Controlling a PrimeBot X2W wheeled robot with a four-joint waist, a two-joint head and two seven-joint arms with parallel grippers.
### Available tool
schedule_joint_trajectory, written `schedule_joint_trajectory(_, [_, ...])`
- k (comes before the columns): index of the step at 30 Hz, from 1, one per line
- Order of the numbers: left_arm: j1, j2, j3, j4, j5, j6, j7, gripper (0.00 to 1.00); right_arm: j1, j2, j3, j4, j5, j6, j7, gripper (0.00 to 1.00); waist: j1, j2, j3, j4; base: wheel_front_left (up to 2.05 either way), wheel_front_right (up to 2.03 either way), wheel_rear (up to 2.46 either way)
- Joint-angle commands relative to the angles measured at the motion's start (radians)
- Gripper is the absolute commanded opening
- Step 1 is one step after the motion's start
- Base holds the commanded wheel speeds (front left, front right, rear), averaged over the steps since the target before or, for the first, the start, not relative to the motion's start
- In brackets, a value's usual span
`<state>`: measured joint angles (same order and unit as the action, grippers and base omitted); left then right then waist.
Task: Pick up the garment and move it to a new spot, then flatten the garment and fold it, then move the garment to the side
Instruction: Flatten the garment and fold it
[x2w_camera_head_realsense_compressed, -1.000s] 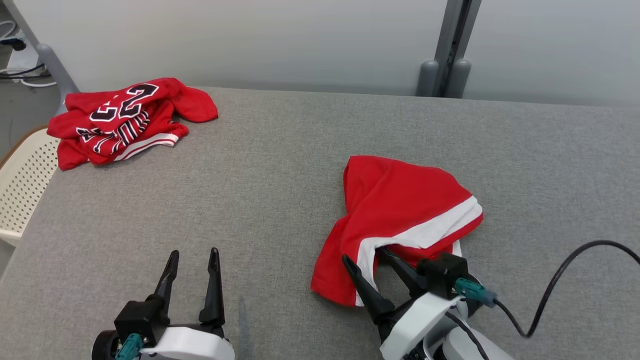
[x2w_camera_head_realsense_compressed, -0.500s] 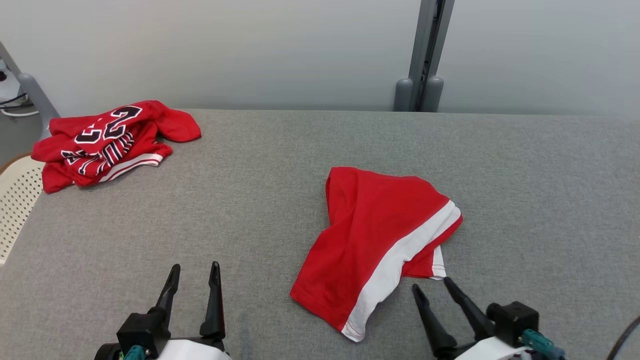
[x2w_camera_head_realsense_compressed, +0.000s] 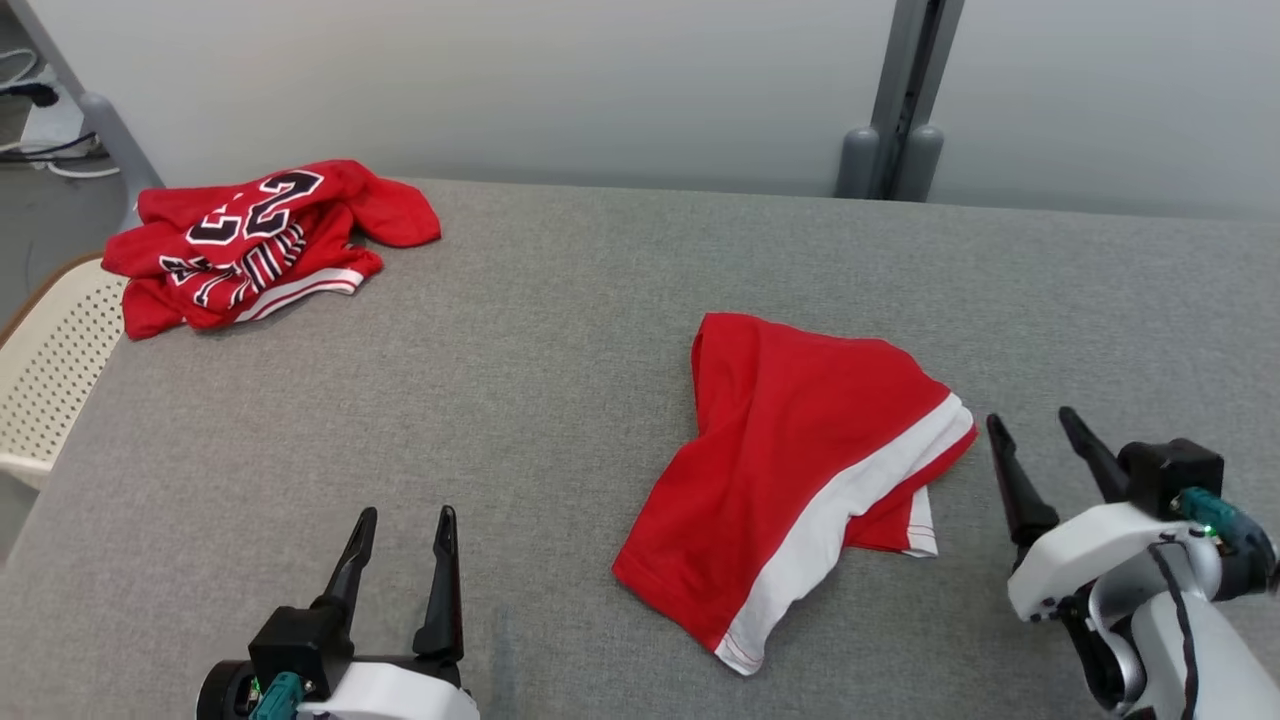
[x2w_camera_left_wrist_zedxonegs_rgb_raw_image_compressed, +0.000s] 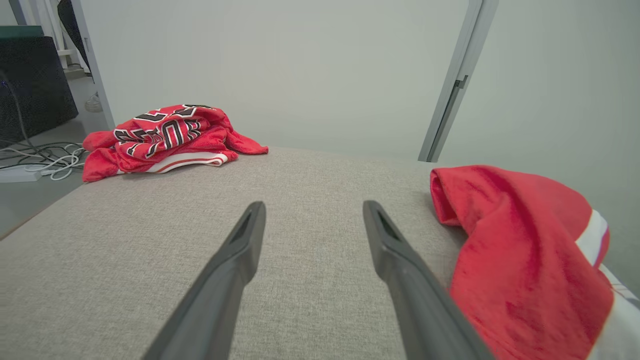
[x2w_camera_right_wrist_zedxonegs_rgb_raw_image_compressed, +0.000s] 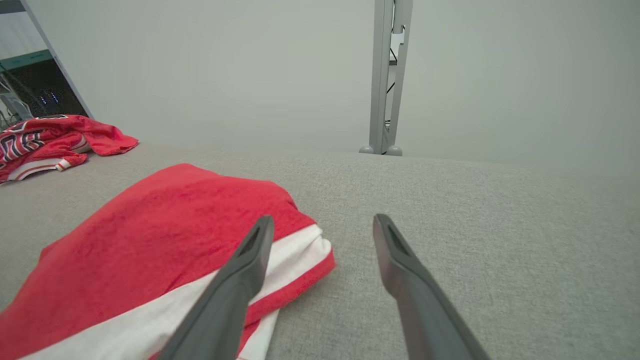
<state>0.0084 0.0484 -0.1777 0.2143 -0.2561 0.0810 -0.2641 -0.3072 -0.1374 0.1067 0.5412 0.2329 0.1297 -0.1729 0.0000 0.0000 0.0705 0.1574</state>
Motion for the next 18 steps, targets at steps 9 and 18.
schedule_joint_trajectory(9, [-0.054, 0.004, -0.004, -0.01, 0.006, 0.0, 0.0, 1.0, -0.173, -0.047, 0.049, 0.254, 0.084, 0.002, 0.039, 1.0, 0.0, 0.0, 0.095, 0.084, 0.0, 0.0, 0.0])
schedule_joint_trajectory(18, [-0.062, 0.004, 0.004, -0.019, 0.008, 0.008, 0.0, 1.0, -0.241, -0.076, 0.169, 0.35, 0.204, 0.002, 0.023, 0.35, 0.0, 0.0, 0.111, 0.094, 0.0, 0.0, 0.0])
